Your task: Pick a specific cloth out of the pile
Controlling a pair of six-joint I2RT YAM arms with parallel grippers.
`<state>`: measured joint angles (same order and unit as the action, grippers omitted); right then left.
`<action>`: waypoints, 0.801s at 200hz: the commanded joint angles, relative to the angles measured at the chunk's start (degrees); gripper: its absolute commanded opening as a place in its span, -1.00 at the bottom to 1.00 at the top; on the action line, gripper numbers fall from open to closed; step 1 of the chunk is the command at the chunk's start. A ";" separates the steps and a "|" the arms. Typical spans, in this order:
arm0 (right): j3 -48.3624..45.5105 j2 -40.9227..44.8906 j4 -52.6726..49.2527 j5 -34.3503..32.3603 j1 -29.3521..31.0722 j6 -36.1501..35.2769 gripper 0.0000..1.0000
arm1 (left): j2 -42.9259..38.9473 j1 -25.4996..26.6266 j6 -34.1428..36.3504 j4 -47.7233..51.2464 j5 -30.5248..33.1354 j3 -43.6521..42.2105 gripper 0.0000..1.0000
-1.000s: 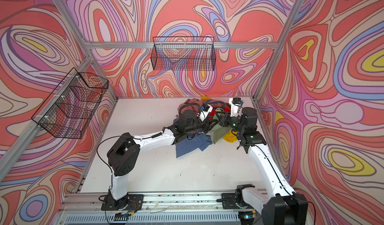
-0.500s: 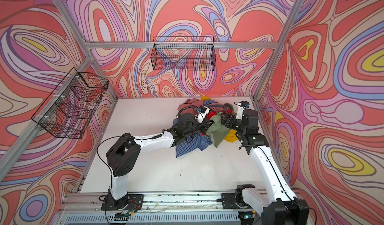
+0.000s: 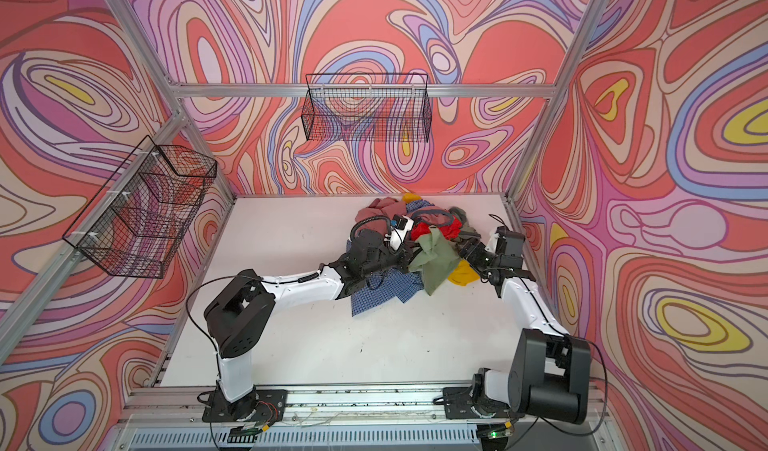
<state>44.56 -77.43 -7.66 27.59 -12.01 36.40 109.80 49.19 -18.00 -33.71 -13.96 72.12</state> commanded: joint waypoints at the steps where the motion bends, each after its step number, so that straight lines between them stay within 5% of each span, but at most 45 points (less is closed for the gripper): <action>1: -1.09 -2.08 7.75 5.05 -0.38 6.08 0.53 | -2.97 0.37 -1.31 -6.57 -0.95 -0.79 -1.00; 137: -4.48 -12.40 25.47 14.15 1.61 16.80 -0.11 | 1.64 1.00 -2.22 -7.07 -4.16 1.19 -1.00; 160: -4.88 -14.67 29.99 15.78 1.71 19.40 -0.43 | 0.79 1.05 -2.31 -9.26 -3.18 -0.56 -1.00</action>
<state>40.25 -89.52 16.08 40.49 -10.98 52.86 111.11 49.67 -19.77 -37.47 -16.69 71.77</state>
